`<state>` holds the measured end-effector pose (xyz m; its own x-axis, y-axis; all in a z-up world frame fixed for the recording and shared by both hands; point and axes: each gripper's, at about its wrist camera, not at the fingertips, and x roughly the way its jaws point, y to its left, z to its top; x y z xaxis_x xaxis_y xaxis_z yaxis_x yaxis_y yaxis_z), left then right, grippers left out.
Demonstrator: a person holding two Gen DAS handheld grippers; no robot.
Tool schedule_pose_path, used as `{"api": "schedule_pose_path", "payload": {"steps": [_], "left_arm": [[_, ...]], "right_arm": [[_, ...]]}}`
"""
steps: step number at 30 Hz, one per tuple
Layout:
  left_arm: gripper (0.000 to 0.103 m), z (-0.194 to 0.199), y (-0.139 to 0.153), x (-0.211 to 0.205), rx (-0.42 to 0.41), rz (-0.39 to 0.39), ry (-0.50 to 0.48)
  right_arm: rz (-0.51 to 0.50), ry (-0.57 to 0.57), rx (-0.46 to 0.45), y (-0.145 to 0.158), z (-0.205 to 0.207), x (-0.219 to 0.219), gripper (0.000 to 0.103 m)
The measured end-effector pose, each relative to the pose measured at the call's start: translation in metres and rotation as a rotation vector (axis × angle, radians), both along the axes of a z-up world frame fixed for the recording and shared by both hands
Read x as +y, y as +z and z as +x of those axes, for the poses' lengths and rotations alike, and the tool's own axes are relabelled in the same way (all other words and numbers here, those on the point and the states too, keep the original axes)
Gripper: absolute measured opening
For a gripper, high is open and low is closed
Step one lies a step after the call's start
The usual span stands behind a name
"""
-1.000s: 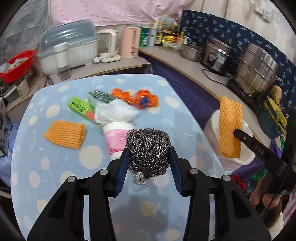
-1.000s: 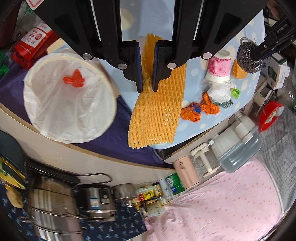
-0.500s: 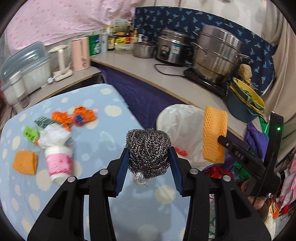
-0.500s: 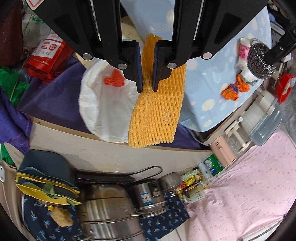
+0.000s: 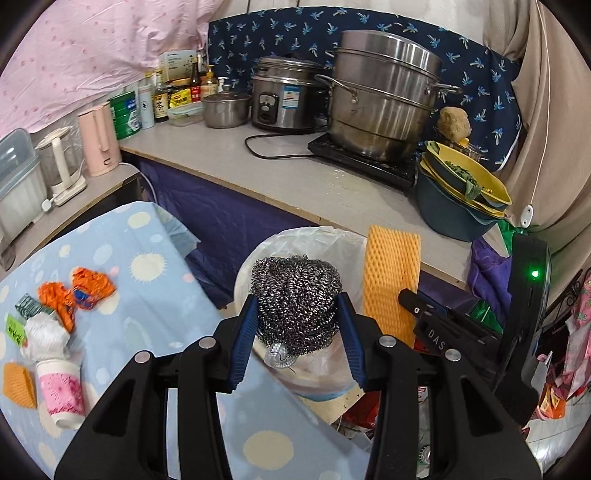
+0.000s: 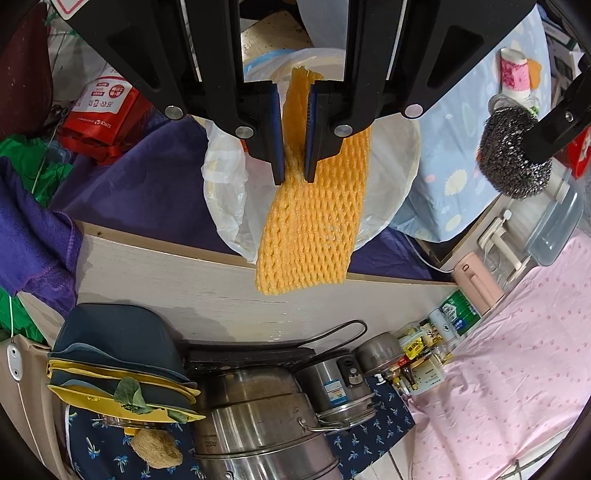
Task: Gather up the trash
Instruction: 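Carry the steel wool and orange foam net with both tools over the bin, then open both tools to drop the steel wool and foam net into the bin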
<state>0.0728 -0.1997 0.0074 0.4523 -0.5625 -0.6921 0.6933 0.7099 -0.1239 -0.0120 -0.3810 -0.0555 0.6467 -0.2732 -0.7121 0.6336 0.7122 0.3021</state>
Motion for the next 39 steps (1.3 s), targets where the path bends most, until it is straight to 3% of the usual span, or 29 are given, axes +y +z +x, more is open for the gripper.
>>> {"api": "schedule_pose_path", "payload": {"steps": [8,23,26,28,30,33,39], "left_arm": [[0.041,0.005,-0.010,-0.030,-0.003,0.020,-0.024],[0.045,0.014,-0.025,-0.046,0.014,0.040,-0.018],[0.046,0.014,-0.026,-0.046,0.012,0.040,-0.015],[0.047,0.013,-0.025,-0.046,0.002,0.035,-0.016],[0.053,0.012,-0.023,-0.046,-0.011,0.029,-0.016],[0.059,0.012,-0.019,-0.045,-0.025,0.018,-0.009],[0.059,0.011,-0.015,-0.043,-0.032,0.015,-0.006]], "right_arm": [[0.015,-0.011,0.010,-0.009,0.008,-0.011,0.010],[0.025,-0.018,0.010,-0.013,0.014,-0.015,0.017],[0.021,-0.026,0.003,-0.011,0.012,-0.016,0.025],[0.015,-0.033,-0.003,-0.009,0.011,-0.016,0.037],[0.009,-0.041,-0.012,-0.006,0.009,-0.017,0.041],[0.006,-0.047,-0.020,-0.002,0.007,-0.018,0.042],[-0.002,-0.048,-0.029,0.005,0.006,-0.016,0.044]]}}
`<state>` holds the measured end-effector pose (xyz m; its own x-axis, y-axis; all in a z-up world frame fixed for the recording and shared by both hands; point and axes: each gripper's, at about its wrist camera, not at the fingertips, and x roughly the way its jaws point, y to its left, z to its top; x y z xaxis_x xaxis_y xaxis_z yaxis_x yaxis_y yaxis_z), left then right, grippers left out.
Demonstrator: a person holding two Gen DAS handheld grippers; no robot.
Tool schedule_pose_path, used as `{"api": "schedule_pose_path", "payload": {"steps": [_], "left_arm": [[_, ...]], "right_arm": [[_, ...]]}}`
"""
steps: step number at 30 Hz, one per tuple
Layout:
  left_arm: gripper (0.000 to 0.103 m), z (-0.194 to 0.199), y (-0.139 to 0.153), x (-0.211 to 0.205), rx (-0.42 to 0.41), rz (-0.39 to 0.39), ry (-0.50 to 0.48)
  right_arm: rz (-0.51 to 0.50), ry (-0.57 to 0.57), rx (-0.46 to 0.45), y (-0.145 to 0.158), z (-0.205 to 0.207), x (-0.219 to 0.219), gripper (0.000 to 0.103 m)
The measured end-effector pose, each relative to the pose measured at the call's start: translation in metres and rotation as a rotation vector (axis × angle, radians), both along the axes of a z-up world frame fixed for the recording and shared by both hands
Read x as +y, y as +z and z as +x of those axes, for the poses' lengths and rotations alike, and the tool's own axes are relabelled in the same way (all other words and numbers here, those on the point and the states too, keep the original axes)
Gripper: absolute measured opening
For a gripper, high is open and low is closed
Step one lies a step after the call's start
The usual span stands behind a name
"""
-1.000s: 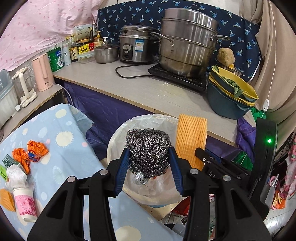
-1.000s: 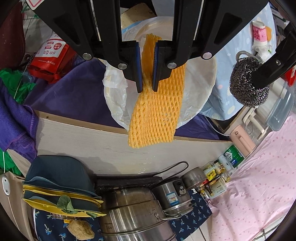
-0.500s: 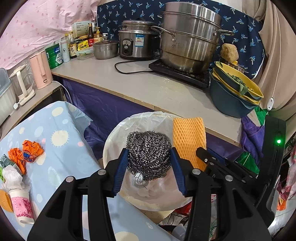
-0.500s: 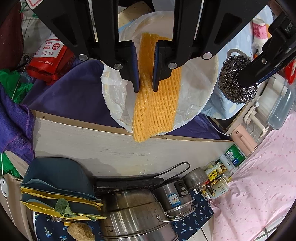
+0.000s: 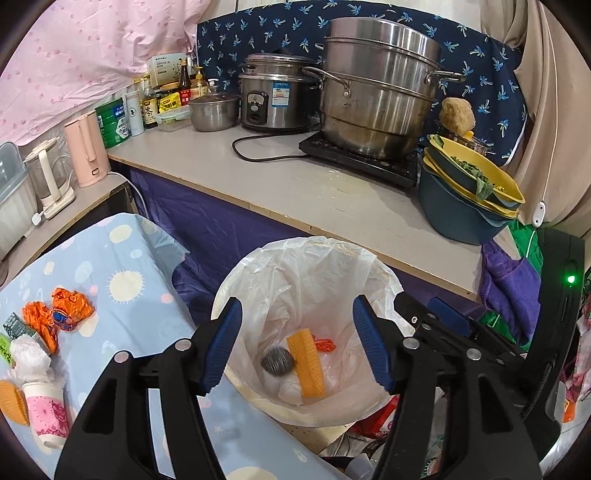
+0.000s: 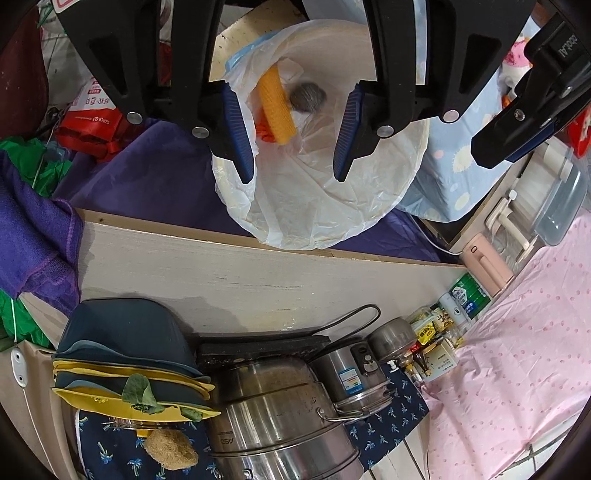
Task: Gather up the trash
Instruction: 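Open both tools to drop the steel wool and foam net into the bin, then grasp the pink paper cup with the right tool while the left tool reaches the other orange foam net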
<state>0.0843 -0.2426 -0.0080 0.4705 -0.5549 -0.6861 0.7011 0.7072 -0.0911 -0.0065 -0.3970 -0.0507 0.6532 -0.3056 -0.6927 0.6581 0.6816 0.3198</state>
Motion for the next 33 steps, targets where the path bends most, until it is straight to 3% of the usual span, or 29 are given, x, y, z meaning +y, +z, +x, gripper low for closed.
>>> {"api": "schedule_pose_path", "payload": {"steps": [12,15,19,27,33], "left_arm": [[0.059,0.001,0.010,0.026,-0.012,-0.020,0.035],[0.071,0.001,0.014,0.041,-0.021,-0.024,0.058],[0.073,0.002,0.019,0.067,-0.052,-0.024,0.105],[0.074,0.020,0.012,0.145,-0.025,0.007,0.276],[0.084,0.033,0.002,0.221,-0.028,0.050,0.444]], "right_arm": [[-0.033,0.035,-0.020,0.020,0.003,0.024,0.046],[-0.044,0.052,-0.022,0.027,0.006,0.034,0.047],[-0.053,0.080,-0.025,0.032,0.011,0.052,0.052],[-0.052,0.196,-0.008,0.030,0.037,0.109,0.057],[-0.057,0.317,0.016,0.023,0.063,0.167,0.063]]}}
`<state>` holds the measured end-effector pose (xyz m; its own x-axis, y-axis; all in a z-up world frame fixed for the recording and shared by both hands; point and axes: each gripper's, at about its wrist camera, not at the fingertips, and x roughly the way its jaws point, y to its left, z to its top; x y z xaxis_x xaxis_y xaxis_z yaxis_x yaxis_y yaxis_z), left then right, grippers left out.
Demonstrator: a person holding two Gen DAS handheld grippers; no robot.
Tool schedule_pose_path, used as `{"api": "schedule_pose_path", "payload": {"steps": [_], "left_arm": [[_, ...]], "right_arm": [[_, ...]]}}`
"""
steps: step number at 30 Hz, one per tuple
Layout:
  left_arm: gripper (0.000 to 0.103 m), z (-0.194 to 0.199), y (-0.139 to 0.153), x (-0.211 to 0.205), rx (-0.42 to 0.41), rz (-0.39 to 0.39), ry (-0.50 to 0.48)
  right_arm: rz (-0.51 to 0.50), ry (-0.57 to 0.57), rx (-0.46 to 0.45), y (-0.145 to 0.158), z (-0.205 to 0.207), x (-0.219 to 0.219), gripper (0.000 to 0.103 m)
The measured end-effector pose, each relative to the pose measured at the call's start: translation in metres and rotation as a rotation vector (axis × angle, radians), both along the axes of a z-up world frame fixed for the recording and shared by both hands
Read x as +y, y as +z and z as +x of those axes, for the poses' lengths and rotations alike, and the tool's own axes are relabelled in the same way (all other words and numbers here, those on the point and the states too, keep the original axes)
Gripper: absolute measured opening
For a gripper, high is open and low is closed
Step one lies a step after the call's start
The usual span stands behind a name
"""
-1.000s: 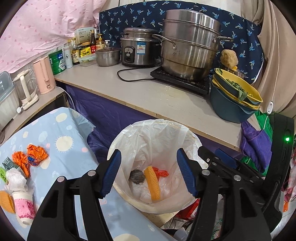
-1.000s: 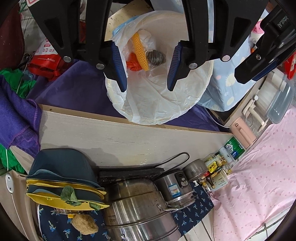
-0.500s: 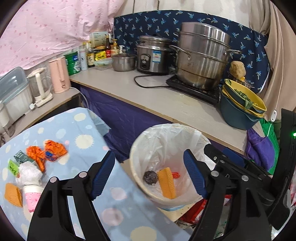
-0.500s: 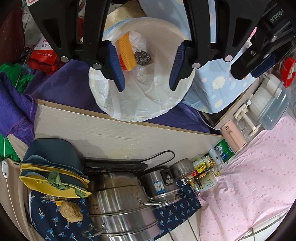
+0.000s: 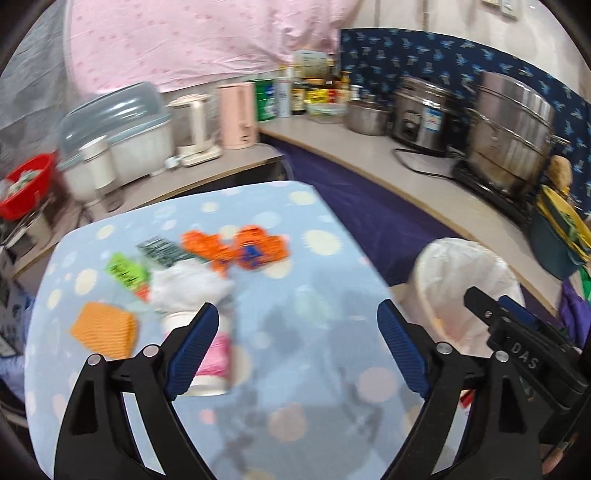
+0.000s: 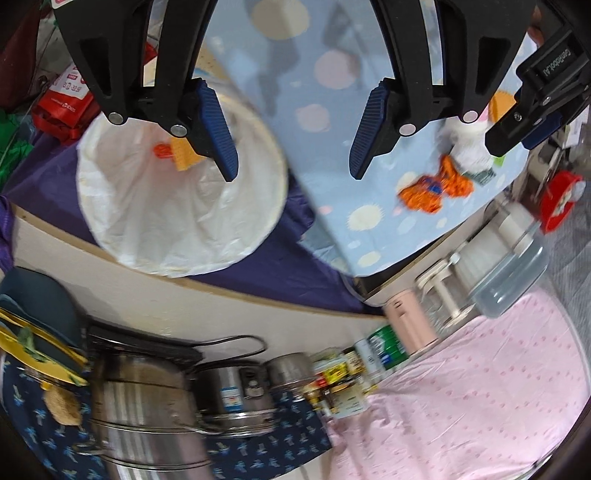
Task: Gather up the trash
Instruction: 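Grasp the pink paper cup with the right tool while the left tool reaches the other orange foam net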
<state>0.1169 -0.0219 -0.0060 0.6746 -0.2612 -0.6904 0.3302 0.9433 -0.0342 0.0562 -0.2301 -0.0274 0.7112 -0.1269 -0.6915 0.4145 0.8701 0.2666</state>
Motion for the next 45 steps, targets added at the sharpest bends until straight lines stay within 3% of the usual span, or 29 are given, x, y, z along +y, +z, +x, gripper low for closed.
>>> {"api": "schedule_pose_path", "payload": {"steps": [9,15,20,30,39,42,45], "left_arm": [[0.084,0.022,-0.028,0.113,0.086,0.007,0.234],[0.084,0.029,-0.046,0.170,0.129,0.001,0.338],[0.085,0.036,-0.057,0.204,0.165,-0.047,0.395],[0.087,0.069,-0.081,0.235,0.251,-0.166,0.424],[0.087,0.102,-0.108,0.245,0.315,-0.213,0.463],[0.087,0.110,-0.117,0.243,0.329,-0.221,0.455],[0.081,0.114,-0.122,0.239,0.336,-0.231,0.443]], "right_arm": [[0.005,0.181,0.044,-0.016,0.036,0.090,0.071],[0.033,0.276,0.087,-0.030,0.059,0.140,0.075],[0.057,0.331,0.119,-0.041,0.079,0.174,0.077],[0.050,0.403,0.200,-0.070,0.113,0.223,0.080],[0.051,0.401,0.242,-0.088,0.129,0.229,0.080],[0.058,0.404,0.248,-0.090,0.129,0.226,0.069],[0.056,0.400,0.233,-0.089,0.125,0.222,0.068]]}}
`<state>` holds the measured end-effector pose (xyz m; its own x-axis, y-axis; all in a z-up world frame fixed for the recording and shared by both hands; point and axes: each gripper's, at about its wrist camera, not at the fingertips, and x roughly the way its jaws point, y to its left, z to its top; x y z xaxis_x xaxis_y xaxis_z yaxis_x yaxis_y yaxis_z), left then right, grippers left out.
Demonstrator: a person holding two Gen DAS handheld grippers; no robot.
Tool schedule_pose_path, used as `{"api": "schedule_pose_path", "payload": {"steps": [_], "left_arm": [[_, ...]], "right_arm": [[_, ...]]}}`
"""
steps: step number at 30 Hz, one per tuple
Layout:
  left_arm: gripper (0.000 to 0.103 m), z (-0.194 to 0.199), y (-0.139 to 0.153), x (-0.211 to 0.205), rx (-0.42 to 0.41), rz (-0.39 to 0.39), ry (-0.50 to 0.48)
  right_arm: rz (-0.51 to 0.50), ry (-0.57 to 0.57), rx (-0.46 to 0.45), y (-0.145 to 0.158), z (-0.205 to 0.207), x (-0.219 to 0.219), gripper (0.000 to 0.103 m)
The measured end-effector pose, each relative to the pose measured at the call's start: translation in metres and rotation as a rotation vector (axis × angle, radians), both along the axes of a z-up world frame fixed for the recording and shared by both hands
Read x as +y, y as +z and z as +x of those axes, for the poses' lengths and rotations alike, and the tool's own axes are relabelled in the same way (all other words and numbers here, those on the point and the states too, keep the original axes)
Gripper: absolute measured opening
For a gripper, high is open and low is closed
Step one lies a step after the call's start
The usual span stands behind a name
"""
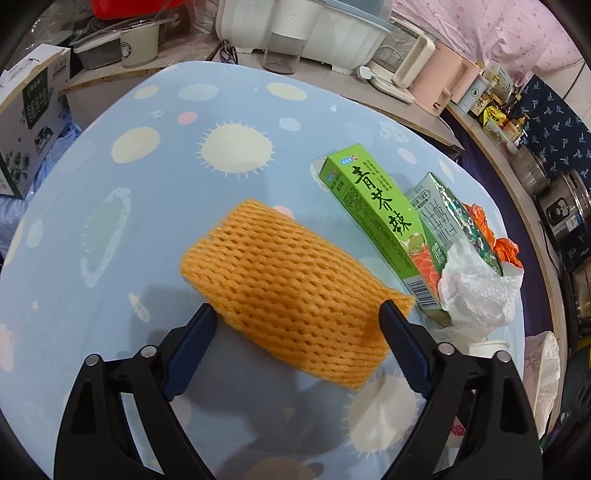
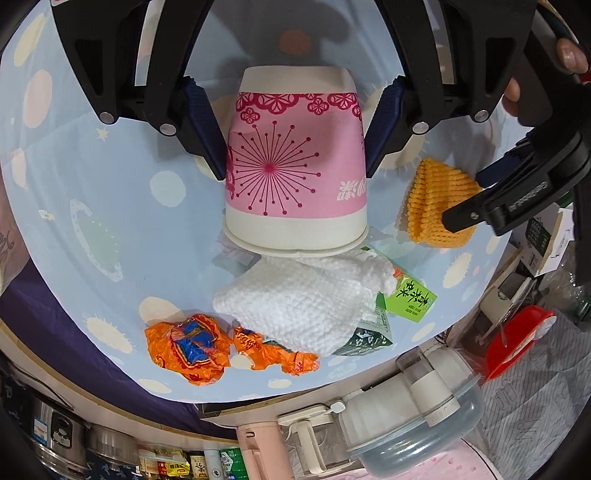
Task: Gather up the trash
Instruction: 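Grasp the pink paper cup with the right tool while the left tool reaches the other orange foam net, then grasp the orange foam net with the left tool while the right tool lifts the cup toward the bin, then carry the pink cup and orange foam net with both tools over the bin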
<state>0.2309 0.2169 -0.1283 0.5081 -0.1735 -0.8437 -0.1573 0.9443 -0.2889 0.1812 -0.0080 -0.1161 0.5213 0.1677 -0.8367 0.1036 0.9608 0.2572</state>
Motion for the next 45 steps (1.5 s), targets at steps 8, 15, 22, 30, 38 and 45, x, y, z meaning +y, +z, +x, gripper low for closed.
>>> {"api": "schedule_pose_path", "payload": {"steps": [8,15,22,30,38,45], "left_arm": [[0.025,-0.005,0.003,-0.022,-0.013,0.032,-0.084],[0.009,-0.032,0.024,-0.049,-0.056,0.058,-0.173],[0.009,-0.068,0.055,-0.086,-0.100,0.056,-0.280],[0.009,-0.104,0.089,-0.140,-0.156,0.039,-0.412],[0.009,-0.127,0.109,-0.204,-0.208,0.049,-0.546],[0.009,-0.143,0.113,-0.266,-0.230,0.060,-0.662]], "right_arm": [[0.003,-0.009,-0.030,0.009,-0.018,-0.015,0.066],[-0.007,-0.034,-0.076,0.026,-0.046,-0.037,0.066],[-0.011,-0.101,-0.130,0.046,-0.079,-0.078,0.066],[-0.017,-0.224,-0.181,0.063,-0.118,-0.139,0.066],[-0.018,-0.399,-0.210,0.066,-0.156,-0.216,0.066],[-0.030,-0.516,-0.234,0.069,-0.187,-0.268,0.066]]}}
